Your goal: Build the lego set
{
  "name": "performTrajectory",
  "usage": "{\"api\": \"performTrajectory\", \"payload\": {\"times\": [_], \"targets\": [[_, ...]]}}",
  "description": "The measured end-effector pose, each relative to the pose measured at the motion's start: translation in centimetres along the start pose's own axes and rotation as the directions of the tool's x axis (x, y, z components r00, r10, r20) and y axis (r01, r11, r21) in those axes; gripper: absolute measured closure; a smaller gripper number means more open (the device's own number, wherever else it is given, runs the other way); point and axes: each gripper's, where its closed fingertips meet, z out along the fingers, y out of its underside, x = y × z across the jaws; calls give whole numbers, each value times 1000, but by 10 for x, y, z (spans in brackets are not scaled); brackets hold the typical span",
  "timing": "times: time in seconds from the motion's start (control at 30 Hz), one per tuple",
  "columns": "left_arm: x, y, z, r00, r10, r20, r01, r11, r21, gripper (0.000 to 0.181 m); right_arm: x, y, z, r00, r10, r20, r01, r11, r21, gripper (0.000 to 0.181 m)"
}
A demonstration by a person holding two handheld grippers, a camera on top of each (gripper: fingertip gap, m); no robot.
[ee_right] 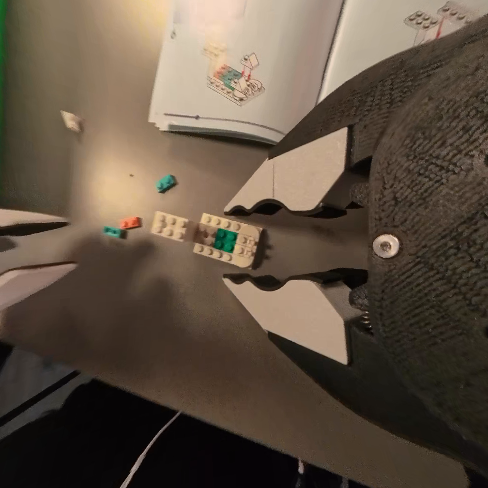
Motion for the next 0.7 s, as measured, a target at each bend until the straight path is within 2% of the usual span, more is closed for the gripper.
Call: {"api": "performTrajectory", "payload": {"times": [0.03, 0.27, 0.37, 0.47, 0.57, 0.63, 0.7], "targets": [[0, 4, -2, 1000, 9, 18, -9, 1000, -5, 156, 0, 2, 1, 1000, -4, -2, 4, 1000, -14, 141], [10, 5, -9, 997, 70, 31, -72, 995, 63, 152, -5, -2, 6, 999, -52, 2, 52, 998, -38, 150], [17, -5, -5, 997, 76, -11, -75, 992, 102, 137, -11, -16, 9, 997, -65, 38, 63, 997, 40, 151], [18, -8, 4, 999, 23, -49, -18, 995, 97, 118, -15, -36, 11, 996, -75, 58, 66, 987, 144, 151], [24, -6, 13, 987, -13, -162, 28, 996, 89, 124, -22, -57, 11, 992, -104, 77, 83, 968, 237, 151], [31, -6, 14, 967, -32, -254, 53, 996, 77, 134, -24, -65, 12, 989, -127, 73, 104, 961, 255, 151], [36, -12, 9, 949, -22, -314, 61, 992, 115, 143, -26, -68, 13, 988, -142, 69, 120, 959, 255, 151]]}}
